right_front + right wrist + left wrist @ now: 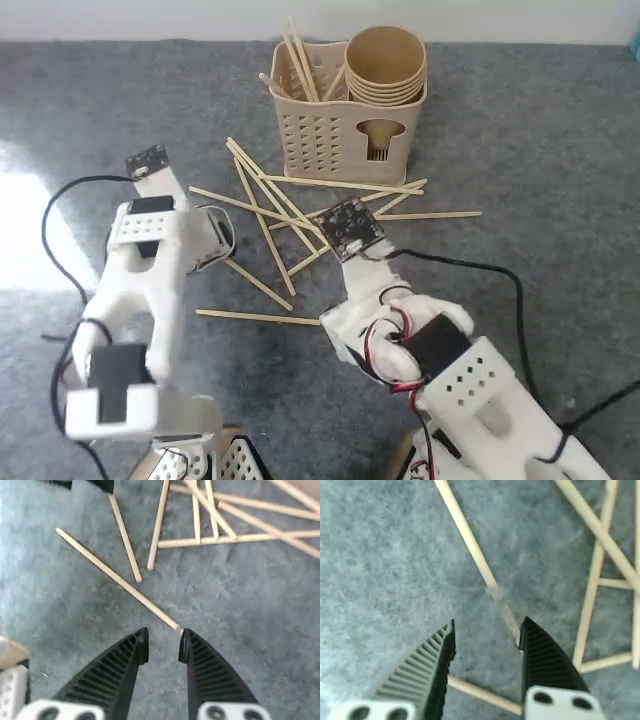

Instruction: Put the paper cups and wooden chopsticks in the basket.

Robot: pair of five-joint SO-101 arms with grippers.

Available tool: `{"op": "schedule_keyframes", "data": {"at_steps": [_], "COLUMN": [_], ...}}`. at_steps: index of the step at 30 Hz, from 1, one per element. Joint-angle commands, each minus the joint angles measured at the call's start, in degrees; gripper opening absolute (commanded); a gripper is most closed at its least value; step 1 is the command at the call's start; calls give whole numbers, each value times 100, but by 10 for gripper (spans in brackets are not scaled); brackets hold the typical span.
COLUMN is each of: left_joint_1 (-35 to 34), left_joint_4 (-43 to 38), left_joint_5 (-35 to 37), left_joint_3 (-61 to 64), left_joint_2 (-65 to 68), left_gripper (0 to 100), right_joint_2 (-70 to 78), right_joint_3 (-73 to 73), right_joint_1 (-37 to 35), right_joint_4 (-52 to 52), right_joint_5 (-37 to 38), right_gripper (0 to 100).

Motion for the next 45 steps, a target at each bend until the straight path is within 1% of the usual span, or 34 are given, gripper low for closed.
{"op": "schedule_keyframes", "data": {"at_steps": [1, 6, 9, 11, 13, 14, 16, 20, 27, 30, 33, 37, 41, 45], "left_joint_1": [0, 0, -44, -105, -158, -158, -149, -114, -114, -158, -158, -114, -97, 229], "left_joint_4": [-220, -193, -193, -211, -220, -220, -202, -185, -35, 167, 396, 510, 387, -141], "left_joint_5": [492, 536, 686, 695, 677, 668, 659, 475, 404, 193, 132, -334, -782, -1433], "left_joint_3": [-690, -1086, -1095, -1095, -1095, -1103, -1095, -1095, -1033, -1015, -989, -989, -1033, -1015], "left_joint_2": [668, 1248, 1275, 1284, 1310, 1319, 1319, 1319, 1169, 651, -246, -1574, -2787, -3719], "left_gripper": [203, 199, 187, 128, 30, 2, 15, 11, 11, 11, 11, 11, 11, 11], "right_joint_2": [-101, -101, -110, -110, -110, -110, -110, -110, -110, -110, -110, -101, -31, 708], "right_joint_3": [220, 281, 281, 281, 281, 281, 281, 281, 281, 281, 299, 308, 299, 53], "right_joint_1": [-75, -75, -75, -75, -75, -75, -75, -75, -75, -75, -75, -259, -690, -743], "right_joint_4": [-374, -400, -400, -400, -400, -400, -400, -400, -400, -409, -382, -215, 66, 145], "right_joint_5": [114, 97, 79, 70, 70, 70, 70, 70, 70, 70, 105, 211, 677, 870], "right_gripper": [116, 116, 116, 116, 116, 116, 116, 116, 116, 116, 116, 115, 117, 120]}}
